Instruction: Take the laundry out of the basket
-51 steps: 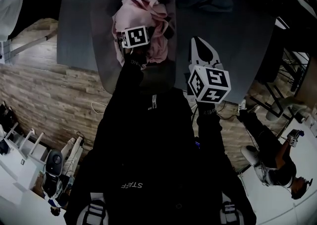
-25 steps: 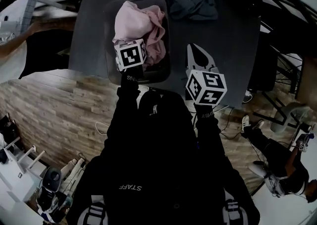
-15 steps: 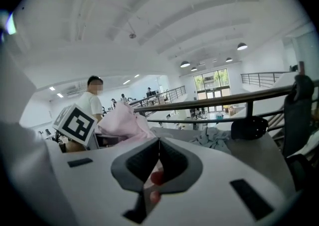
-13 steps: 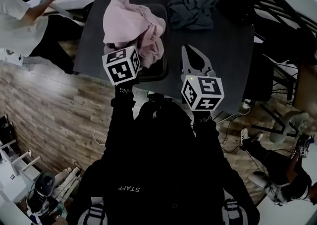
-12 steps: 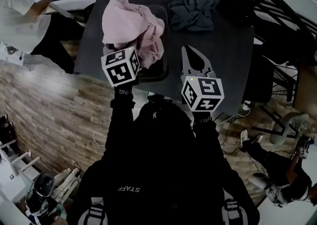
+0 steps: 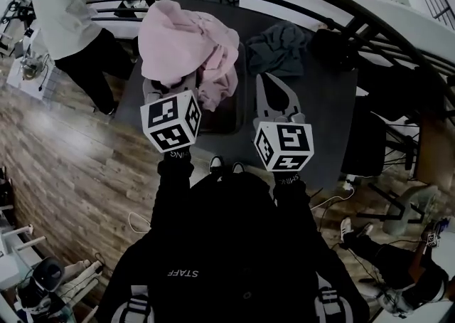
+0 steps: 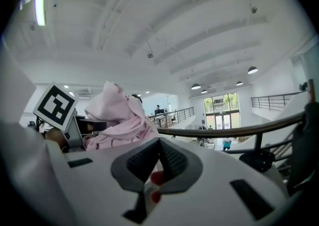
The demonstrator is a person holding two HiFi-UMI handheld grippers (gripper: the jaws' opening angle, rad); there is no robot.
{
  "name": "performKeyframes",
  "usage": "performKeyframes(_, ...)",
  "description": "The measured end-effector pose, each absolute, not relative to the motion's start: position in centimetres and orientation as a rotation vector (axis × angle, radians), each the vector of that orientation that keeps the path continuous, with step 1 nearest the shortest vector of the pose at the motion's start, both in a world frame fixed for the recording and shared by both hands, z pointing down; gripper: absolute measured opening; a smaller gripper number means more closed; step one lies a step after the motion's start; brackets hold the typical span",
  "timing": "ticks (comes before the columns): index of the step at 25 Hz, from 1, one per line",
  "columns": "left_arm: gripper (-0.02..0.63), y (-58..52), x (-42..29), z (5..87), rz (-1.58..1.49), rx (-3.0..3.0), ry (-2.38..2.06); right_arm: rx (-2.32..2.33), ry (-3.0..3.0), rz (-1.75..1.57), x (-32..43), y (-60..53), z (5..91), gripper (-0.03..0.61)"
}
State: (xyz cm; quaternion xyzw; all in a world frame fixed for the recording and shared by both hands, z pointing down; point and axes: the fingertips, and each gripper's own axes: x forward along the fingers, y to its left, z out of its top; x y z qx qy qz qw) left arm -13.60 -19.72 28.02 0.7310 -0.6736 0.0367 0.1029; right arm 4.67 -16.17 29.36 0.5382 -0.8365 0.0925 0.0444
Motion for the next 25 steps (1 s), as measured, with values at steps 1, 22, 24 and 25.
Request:
performKeyframes(1, 0.262, -19.4, -13.6, 27.1, 0.086, 2.177, -1.995, 1.656, -2.564, 0.254, 4.4, -16.1, 28.5, 0.015)
performKeyframes(22, 0.262, -17.3, -15.1, 19.1, -0.193, 2.349, -2.231, 1.768, -2.659, -0.087, 1.9, -16.9, 20.5, 0.015)
performKeyframes(24, 0.264, -17.2, -15.2, 18.8, -0.200, 2.349, -2.243, 1.772, -2.670, -0.094, 2.0, -16.9, 20.2, 0.015)
performKeyframes(25, 0.264, -17.2, -15.1, 18.7, -0.204, 2.347, -2.249, 1.774, -2.673, -0.099, 2.0, -16.8, 20.1, 0.015)
